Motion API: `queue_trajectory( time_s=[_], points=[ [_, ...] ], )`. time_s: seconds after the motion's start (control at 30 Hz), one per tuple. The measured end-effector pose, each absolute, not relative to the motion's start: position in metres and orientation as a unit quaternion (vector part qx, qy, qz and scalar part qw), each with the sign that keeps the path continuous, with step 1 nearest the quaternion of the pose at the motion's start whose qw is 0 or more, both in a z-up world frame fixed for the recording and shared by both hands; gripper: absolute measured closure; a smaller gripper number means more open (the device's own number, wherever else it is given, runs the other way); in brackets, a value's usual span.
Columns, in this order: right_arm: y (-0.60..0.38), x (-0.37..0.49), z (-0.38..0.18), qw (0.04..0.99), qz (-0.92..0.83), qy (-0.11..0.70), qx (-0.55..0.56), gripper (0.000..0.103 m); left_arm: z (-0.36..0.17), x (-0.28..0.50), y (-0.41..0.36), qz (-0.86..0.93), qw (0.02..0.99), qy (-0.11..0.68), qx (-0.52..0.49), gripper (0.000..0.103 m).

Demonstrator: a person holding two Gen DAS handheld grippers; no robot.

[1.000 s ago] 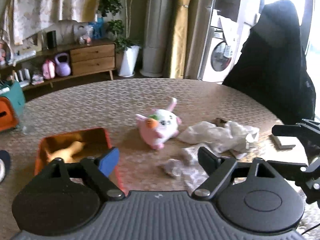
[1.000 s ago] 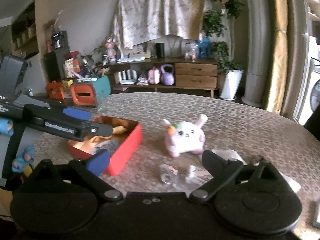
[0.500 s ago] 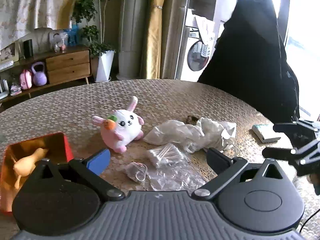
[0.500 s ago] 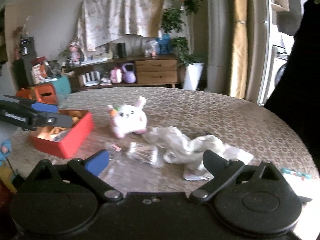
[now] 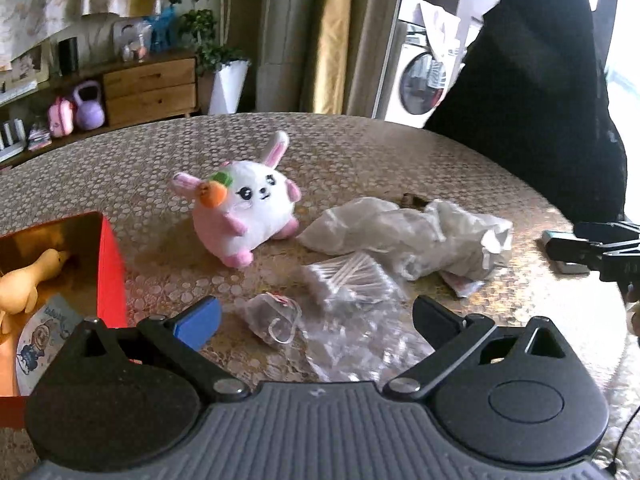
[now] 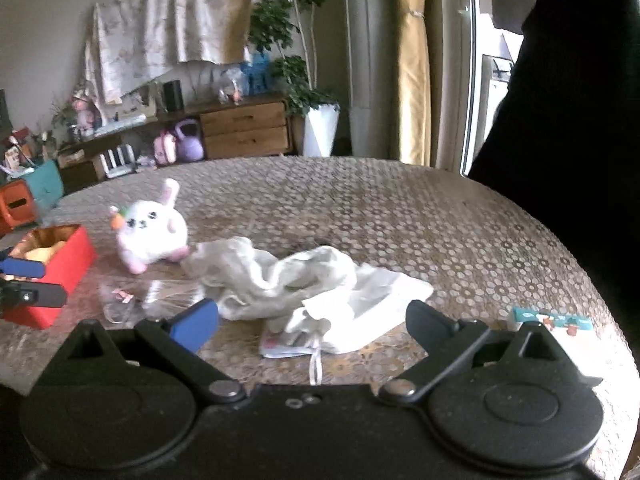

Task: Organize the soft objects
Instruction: 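Move both tools back toward the cloth and plastic bags, then grasp a small plastic bag with the left tool while the right tool grasps the white cloth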

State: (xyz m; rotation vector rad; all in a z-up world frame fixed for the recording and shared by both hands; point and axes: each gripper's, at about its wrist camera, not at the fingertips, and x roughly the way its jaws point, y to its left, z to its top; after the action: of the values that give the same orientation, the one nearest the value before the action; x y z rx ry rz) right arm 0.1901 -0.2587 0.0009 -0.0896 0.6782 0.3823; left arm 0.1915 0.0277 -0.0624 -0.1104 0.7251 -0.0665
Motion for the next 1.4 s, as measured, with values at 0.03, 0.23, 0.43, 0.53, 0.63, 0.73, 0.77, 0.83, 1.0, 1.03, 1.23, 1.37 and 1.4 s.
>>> queue_trajectory(
  time_s=[0.03,0.23,0.43,0.53,0.63,0.73,0.77,0.83,1.0,1.03,1.23,1.37,1.4],
  points=[
    [-0.259,0.195,-0.003,0.924,0.184,0.332,-0.047,0.003,-0.066,0.194,0.028,-0.027,0.933,0.355,-0.051,0.0],
    [-0.266,0.226,-0.024,0.918,0.178,0.354,-0.033,0.007,-0.086,0.209,0.029,-0.002,0.932,0.361,-0.03,0.0],
    [-0.251,0.235,-0.037,0.906,0.212,0.361,-0.06,0.016,-0.105,0.224,0.032,0.014,0.929,0.368,-0.031,0.0],
    [-0.24,0.237,-0.043,0.901,0.226,0.362,-0.083,0.022,-0.112,0.229,0.034,0.015,0.927,0.374,-0.033,0.0],
    [-0.232,0.243,-0.048,0.897,0.23,0.364,-0.098,0.026,-0.118,0.232,0.036,0.021,0.926,0.375,-0.03,0.001],
    [-0.229,0.249,-0.055,0.894,0.229,0.373,-0.101,0.033,-0.124,0.235,0.041,0.028,0.924,0.379,-0.035,0.001],
    [-0.229,0.251,-0.058,0.892,0.229,0.375,-0.102,0.035,-0.126,0.237,0.042,0.03,0.924,0.38,-0.035,0.001],
    [-0.228,0.253,-0.061,0.892,0.225,0.376,-0.108,0.037,-0.128,0.239,0.044,0.031,0.923,0.382,-0.034,0.007],
    [-0.226,0.252,-0.066,0.894,0.215,0.374,-0.123,0.048,-0.131,0.242,0.04,0.028,0.921,0.389,-0.026,0.025],
    [-0.225,0.253,-0.066,0.894,0.213,0.374,-0.126,0.049,-0.132,0.242,0.04,0.024,0.92,0.39,-0.027,0.028],
    [-0.225,0.251,-0.067,0.894,0.208,0.374,-0.135,0.069,-0.133,0.242,0.04,0.024,0.918,0.395,-0.025,0.049],
    [-0.227,0.248,-0.063,0.896,0.206,0.37,-0.134,0.08,-0.132,0.244,0.042,0.03,0.916,0.398,-0.024,0.062],
    [-0.227,0.247,-0.061,0.897,0.205,0.368,-0.132,0.084,-0.131,0.244,0.043,0.03,0.916,0.399,-0.026,0.065]
  ],
)
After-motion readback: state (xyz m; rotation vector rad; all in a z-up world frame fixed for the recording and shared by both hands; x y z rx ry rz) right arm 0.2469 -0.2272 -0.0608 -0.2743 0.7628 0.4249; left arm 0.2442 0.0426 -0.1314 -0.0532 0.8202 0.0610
